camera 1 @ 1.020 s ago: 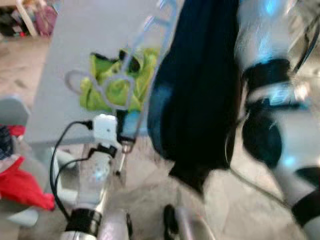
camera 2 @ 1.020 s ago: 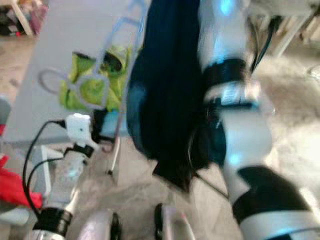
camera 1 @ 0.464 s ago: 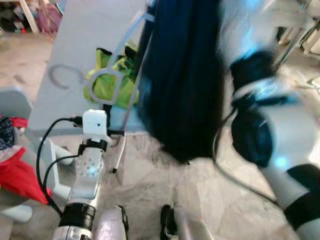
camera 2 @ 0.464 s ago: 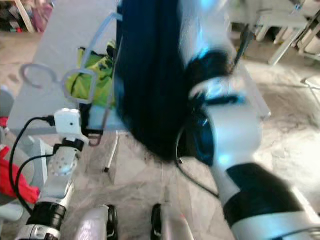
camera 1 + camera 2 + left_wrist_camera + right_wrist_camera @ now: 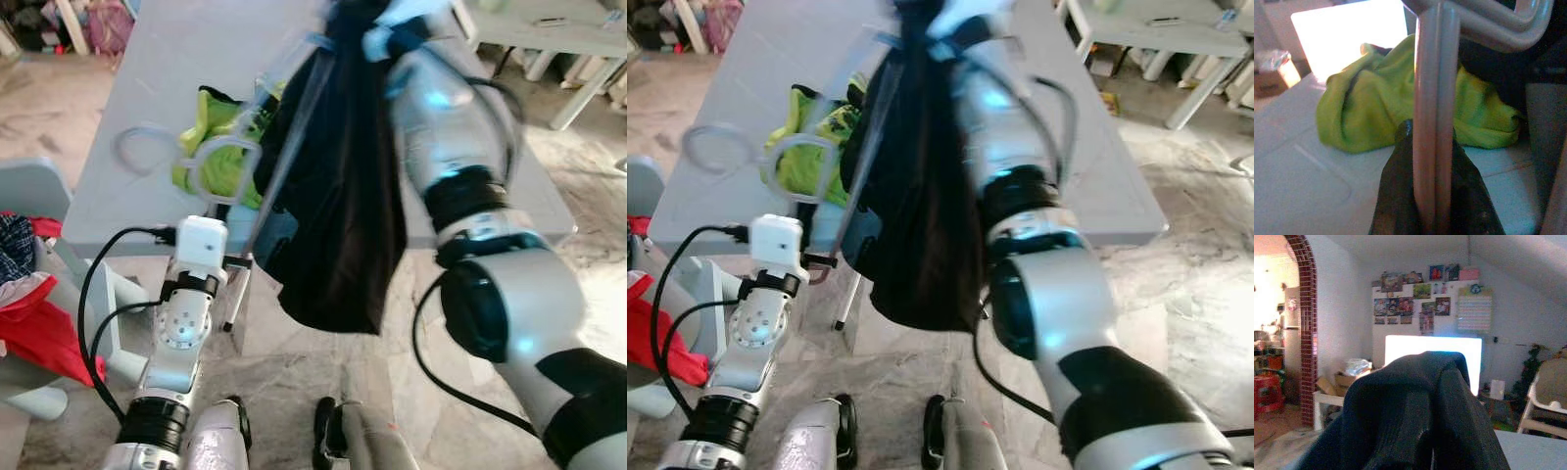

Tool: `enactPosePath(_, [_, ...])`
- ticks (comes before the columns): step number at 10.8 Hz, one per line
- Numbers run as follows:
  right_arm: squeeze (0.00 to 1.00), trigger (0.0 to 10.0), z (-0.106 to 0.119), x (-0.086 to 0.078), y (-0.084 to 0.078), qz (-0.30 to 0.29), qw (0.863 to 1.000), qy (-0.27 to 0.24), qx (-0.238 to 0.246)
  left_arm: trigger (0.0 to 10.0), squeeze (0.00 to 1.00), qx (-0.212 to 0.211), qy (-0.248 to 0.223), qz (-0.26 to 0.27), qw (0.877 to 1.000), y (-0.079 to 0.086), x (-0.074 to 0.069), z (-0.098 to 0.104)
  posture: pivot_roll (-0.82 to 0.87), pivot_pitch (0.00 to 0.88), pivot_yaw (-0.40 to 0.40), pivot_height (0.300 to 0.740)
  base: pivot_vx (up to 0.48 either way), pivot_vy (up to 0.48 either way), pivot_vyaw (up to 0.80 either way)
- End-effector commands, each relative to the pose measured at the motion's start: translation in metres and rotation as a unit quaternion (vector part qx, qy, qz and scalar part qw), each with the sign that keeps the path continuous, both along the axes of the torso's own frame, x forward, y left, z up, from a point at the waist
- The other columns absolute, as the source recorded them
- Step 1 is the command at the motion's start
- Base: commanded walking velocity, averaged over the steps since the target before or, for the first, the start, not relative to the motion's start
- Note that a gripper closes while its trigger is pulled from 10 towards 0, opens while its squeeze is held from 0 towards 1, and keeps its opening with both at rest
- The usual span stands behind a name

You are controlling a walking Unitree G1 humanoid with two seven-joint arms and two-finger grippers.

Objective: Hang hanger

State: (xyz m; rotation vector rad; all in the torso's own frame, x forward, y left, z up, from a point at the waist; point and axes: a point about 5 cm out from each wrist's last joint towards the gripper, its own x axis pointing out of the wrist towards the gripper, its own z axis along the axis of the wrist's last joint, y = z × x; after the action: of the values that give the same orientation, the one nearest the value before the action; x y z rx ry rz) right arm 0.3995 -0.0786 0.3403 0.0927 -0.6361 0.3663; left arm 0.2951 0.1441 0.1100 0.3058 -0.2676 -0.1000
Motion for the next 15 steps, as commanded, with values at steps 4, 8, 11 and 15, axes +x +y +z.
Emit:
enactPosePath(4, [0.00, 0.0, -0.046, -0.006, -0.058, -0.087, 0.995, 0.028, 0.023, 10.0, 0.00, 0.075, -0.143, -0.014, 0.987, 0.001, 0.000, 0.061, 0.03, 0.141, -0.074, 0.740, 0.000, 0.000, 0.00])
enactPosePath(8, [0.00, 0.0, -0.046, 0.000, -0.078, -0.127, 0.991, 0.046, -0.006, 10.0, 0.00, 0.088, -0.150, 0.100, 0.980, 0.056, 0.003, 0.077, 0.08, 0.132, -0.089, 0.740, 0.000, 0.000, 0.00])
enactPosePath(11, [0.00, 0.0, -0.031, 0.007, -0.066, -0.112, 0.993, 0.044, -0.021, 10.0, 0.00, 0.072, -0.159, 0.173, 0.969, 0.092, -0.003, 0.094, 0.12, 0.123, -0.114, 0.740, 0.000, 0.000, 0.00])
enactPosePath(15, [0.00, 0.0, -0.032, 0.017, -0.026, -0.046, 0.991, 0.086, -0.086, 10.0, 0.00, 0.046, -0.084, 0.047, 0.994, 0.063, -0.013, 0.073, 0.16, 0.135, -0.129, 0.740, 0.000, 0.000, 0.00])
